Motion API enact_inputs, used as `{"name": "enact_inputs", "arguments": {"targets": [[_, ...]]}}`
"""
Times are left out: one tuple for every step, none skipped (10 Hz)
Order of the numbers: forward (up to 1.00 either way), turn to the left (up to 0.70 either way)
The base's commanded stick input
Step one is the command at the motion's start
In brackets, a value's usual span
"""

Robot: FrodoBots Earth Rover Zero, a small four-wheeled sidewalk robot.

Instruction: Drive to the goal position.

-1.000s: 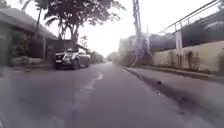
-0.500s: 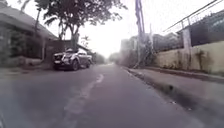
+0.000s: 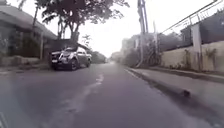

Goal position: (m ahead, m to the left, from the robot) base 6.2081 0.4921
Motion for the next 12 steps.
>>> {"name": "enact_inputs", "arguments": {"targets": [[1.00,0.00],[1.00,0.00],[1.00,0.00],[1.00,0.00],[1.00,0.00],[1.00,0.00],[1.00,0.00],[1.00,0.00],[1.00,0.00],[1.00,0.00],[1.00,0.00],[1.00,0.00]]}}
